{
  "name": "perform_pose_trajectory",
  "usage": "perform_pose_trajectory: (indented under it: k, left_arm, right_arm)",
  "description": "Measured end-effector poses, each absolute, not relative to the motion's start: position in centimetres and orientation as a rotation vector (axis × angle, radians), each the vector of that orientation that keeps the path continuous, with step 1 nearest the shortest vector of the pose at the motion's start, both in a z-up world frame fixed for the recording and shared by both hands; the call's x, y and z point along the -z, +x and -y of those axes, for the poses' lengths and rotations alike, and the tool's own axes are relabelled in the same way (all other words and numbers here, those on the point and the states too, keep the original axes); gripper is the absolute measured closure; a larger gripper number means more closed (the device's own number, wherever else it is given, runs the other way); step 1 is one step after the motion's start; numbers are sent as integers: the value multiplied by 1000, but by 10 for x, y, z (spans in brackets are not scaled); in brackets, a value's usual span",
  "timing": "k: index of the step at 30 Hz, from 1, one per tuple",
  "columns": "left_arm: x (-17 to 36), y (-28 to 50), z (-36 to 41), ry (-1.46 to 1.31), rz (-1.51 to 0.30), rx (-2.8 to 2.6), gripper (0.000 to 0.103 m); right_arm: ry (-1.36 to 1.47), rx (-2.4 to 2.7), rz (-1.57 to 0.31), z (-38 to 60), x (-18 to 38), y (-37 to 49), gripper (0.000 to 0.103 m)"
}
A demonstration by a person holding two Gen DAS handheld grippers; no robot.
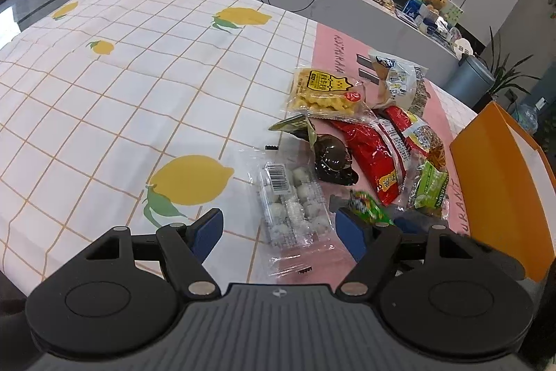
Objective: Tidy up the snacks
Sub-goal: 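Grasp the green sausage stick with the right gripper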
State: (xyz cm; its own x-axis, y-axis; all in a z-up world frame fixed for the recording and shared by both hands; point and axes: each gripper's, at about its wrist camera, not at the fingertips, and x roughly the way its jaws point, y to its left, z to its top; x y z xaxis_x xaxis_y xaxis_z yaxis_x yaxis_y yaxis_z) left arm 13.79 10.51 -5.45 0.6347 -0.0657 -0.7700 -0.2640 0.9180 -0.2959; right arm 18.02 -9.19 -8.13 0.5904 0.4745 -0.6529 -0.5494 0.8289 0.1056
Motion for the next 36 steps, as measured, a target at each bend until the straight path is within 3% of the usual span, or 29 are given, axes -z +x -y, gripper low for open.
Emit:
perform_pose_trajectory:
  k: [16, 17, 18, 36]
  left_arm:
    - [58, 139, -107, -415, -892, -121, 17]
    - [58, 140, -106, -413, -893, -118, 17]
    - [59, 140, -105, -410, -895, -119, 17]
    - [63, 191, -64, -192, -975, -111, 16]
  right_arm:
    - [-144, -685, -674, 75, 93, 178, 69]
    - [-156, -687, -664, 74, 94, 177, 70]
    - [-181, -677, -648, 73, 94, 176, 82]
    - [-129, -525, -650, 88, 72, 164, 83]
